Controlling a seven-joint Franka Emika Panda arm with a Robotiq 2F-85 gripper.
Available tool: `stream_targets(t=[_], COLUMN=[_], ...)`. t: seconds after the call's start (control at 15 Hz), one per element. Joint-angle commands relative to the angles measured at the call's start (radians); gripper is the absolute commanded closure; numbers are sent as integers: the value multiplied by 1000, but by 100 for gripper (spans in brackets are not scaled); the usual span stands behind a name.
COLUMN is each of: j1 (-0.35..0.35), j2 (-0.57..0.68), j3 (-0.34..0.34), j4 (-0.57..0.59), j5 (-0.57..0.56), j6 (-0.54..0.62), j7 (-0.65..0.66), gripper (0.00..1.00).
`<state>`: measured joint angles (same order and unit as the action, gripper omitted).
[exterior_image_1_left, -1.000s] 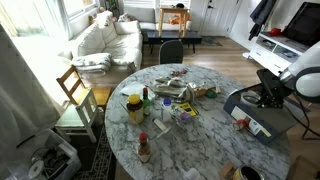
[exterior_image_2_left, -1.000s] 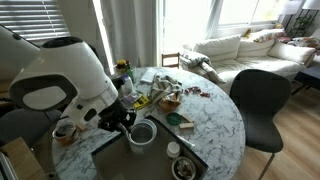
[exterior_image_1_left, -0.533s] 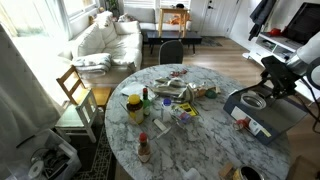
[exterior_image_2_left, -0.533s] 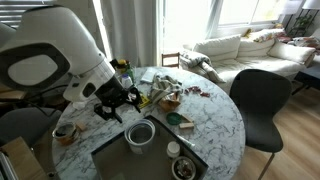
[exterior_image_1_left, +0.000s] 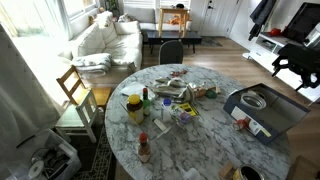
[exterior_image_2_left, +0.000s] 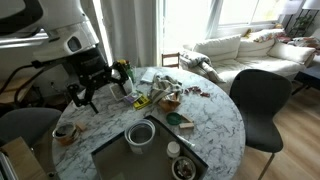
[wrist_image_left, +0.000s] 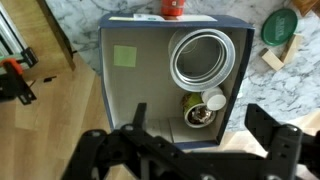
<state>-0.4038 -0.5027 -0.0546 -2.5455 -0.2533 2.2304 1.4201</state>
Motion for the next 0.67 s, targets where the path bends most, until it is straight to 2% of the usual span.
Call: stream_targets(t=[0.0,0.13,0.2,0.27,0.6], j1=[13,31,40,26,44], j2=[-8,5,7,-5,0], j3=[13,28,30,17,30], j4=[67,103,98,87,100], j5=[-83,-119,-134,-99,-118], j6=[-110,-128,-78,-94,-93], j7=[-119,-179,-204,-162,-189], gripper=[0,0,0,0,0])
